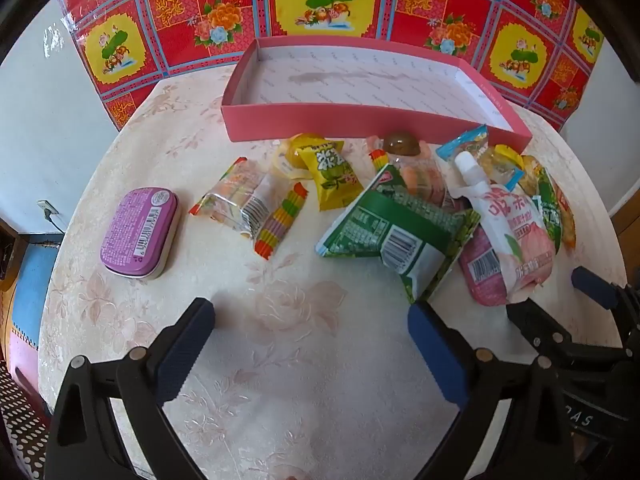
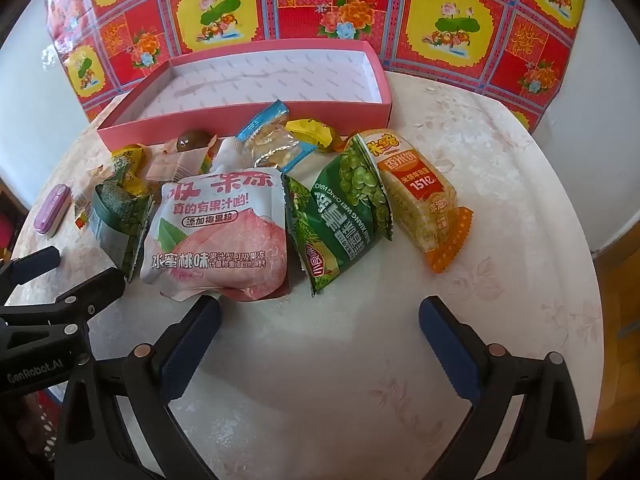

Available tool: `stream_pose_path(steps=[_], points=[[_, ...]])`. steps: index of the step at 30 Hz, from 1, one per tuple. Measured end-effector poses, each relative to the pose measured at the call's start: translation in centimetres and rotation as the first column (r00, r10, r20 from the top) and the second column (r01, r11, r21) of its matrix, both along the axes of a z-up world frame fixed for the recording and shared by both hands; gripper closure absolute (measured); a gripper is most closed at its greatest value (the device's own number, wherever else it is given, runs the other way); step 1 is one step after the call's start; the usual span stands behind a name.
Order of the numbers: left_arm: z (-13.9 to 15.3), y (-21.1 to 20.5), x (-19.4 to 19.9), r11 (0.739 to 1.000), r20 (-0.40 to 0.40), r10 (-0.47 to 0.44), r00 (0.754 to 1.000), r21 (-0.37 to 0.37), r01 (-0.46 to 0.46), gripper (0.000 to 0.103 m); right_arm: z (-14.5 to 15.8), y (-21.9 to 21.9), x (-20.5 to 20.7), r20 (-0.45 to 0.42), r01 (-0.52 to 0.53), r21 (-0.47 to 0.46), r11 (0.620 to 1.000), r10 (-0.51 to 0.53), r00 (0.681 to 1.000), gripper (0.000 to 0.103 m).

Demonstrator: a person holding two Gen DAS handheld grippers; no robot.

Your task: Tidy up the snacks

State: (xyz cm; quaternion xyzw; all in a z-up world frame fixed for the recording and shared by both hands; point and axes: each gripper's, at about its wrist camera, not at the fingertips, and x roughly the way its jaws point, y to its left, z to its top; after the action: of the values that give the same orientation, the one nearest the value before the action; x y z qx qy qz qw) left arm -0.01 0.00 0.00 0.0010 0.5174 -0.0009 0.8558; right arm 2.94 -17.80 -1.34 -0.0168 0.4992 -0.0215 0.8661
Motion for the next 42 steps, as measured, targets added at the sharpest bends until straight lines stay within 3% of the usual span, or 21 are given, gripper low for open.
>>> stream_pose_path(steps=[34,42], points=[[-0.09,0.25,0.0,1.0,0.006,-0.008,1.0,0.002,0.008,0.002,0.08,0.13,-0.18,0.007,-0.012,0.0,1.0,0.012,1.0,0.0],[-0.06,0.08,0.25,1.0,-0.018,0.014,1.0,0.006,-0.014,0.0,0.14,0.33,-0.16,-0.026,-0.03,0.001,1.0,0.03,0.999,0.0]])
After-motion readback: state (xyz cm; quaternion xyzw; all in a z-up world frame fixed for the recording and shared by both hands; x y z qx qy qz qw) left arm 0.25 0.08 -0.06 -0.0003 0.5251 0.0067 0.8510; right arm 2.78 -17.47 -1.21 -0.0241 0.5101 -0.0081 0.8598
